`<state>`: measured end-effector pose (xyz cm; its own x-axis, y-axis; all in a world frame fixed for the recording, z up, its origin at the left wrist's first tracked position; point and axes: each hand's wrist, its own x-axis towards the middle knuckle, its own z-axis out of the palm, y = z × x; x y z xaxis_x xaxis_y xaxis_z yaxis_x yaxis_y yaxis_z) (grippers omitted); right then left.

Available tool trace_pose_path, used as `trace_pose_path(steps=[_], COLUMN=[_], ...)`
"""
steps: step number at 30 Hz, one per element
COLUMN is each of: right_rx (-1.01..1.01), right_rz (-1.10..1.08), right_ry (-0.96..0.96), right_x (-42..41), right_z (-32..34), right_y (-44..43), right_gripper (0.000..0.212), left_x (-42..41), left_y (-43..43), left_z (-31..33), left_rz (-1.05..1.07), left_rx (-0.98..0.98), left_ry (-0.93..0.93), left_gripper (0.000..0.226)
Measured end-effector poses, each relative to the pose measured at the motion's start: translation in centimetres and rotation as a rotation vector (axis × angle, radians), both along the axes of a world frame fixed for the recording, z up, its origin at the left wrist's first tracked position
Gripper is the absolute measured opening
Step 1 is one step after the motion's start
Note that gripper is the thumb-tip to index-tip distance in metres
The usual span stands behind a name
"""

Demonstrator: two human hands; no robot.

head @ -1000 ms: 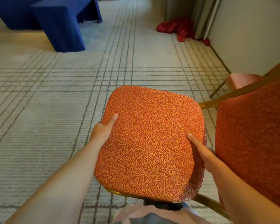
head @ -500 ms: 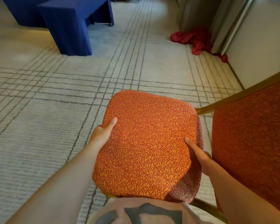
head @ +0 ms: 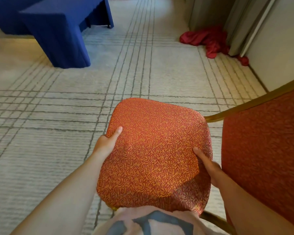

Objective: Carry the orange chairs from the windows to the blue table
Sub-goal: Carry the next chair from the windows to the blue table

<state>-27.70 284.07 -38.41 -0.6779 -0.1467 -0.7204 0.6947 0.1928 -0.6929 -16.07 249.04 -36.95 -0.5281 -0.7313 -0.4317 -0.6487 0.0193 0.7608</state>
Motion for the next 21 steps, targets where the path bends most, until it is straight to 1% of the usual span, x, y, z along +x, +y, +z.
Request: trace_pose_path(steps=[1, 3, 5, 7, 10, 13, 16, 18, 21], right_rx=[0.0, -0.012, -0.005, -0.001, 0.015, 0.031, 0.027, 0.034, 0.041], right_rz=[0.001, -0.006, -0.018, -0.017, -0.004, 0.006, 0.025, 0.031, 0.068], right_ry=[-0.002, -0.001, 0.018, 0.054, 0.064, 0.059, 0.046, 0.047, 0.038], right_x=[-2.4, -5.0, -9.0, -12.6, -17.9, -23.1, -29.5, -34.7, -43.7], right_z=[0.3, 1.4, 2.3, 3.1, 3.7, 3.4, 2.4, 2.1, 3.2], right_y=[-2.7, -5.7, -9.6, -12.8, -17.1, -21.0, -24.9, -27.9, -32.2], right_gripper=[0.058, 0.054, 0.055, 0.063, 0.074, 0.086, 0.099, 0.103, 0.102], left_x=[-2.6, -5.7, -9.6, -12.9, -17.9, -22.9, -28.8, -33.6, -41.9], left_y=[-2.8, -5.8, -9.7, -12.8, -17.2, -21.1, -24.6, -27.3, -31.6], left_z=[0.4, 1.4, 2.2, 3.0, 3.6, 2.9, 1.6, 1.5, 2.7], left_rz=[0.002, 0.011, 0.017, 0.034, 0.037, 0.019, 0.028, 0.026, 0.053], left_rx=[-0.01, -0.029, -0.052, -0.063, -0.056, -0.022, -0.024, -0.032, -0.008], left_ry=[0.007, 0.02, 0.033, 0.054, 0.064, 0.024, 0.019, 0.021, 0.025], left_gripper=[0.091, 0.093, 0.084, 0.08, 0.085, 0.094, 0.093, 0.093, 0.096])
